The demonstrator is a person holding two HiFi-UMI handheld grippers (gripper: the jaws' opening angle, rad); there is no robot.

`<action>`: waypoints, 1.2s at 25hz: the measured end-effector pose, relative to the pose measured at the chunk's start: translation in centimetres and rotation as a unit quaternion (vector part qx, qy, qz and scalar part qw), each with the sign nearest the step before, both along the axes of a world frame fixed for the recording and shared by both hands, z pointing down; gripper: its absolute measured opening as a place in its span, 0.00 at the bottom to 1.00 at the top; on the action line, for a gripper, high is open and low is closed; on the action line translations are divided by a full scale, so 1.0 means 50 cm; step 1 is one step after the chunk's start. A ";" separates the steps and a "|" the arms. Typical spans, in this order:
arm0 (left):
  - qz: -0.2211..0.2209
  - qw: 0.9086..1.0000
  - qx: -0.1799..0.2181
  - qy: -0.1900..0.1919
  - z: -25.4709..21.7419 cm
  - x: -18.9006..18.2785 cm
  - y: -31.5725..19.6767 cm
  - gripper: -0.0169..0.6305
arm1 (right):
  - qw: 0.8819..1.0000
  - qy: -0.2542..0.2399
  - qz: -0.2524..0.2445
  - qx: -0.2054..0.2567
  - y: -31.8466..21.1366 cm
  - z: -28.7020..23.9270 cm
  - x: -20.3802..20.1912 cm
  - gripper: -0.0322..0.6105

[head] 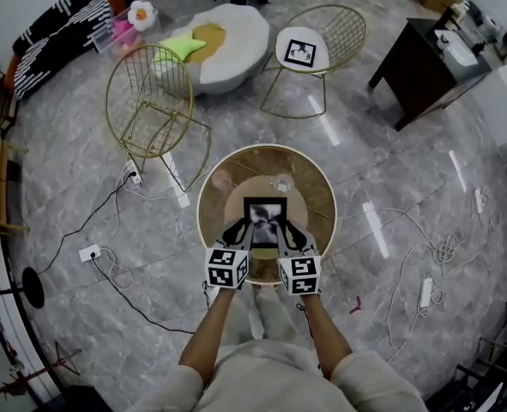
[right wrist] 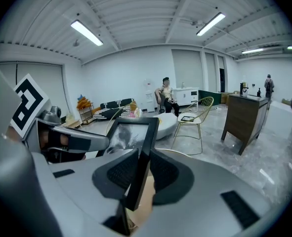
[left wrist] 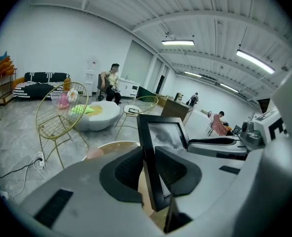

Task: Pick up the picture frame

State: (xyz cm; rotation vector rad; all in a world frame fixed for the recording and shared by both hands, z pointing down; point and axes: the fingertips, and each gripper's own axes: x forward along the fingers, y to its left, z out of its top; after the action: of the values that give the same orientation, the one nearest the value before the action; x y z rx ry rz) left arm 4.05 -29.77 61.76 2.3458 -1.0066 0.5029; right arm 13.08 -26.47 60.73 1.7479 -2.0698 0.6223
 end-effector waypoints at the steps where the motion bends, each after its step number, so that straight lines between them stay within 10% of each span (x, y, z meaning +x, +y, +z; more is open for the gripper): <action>1: -0.001 1.000 0.006 0.002 -0.013 0.002 -0.007 0.14 | 1.000 0.002 -0.001 0.006 -0.007 -0.013 0.002 0.17; 30: -0.023 0.983 0.177 0.041 -0.430 0.037 -0.072 0.14 | 0.982 0.041 -0.021 0.184 -0.075 -0.420 0.040 0.17</action>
State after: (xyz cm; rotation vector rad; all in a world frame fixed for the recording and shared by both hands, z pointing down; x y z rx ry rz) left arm 5.92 -33.36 40.25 2.6208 -1.1882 0.2206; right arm 15.06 -30.21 39.73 1.8760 -2.2657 0.1545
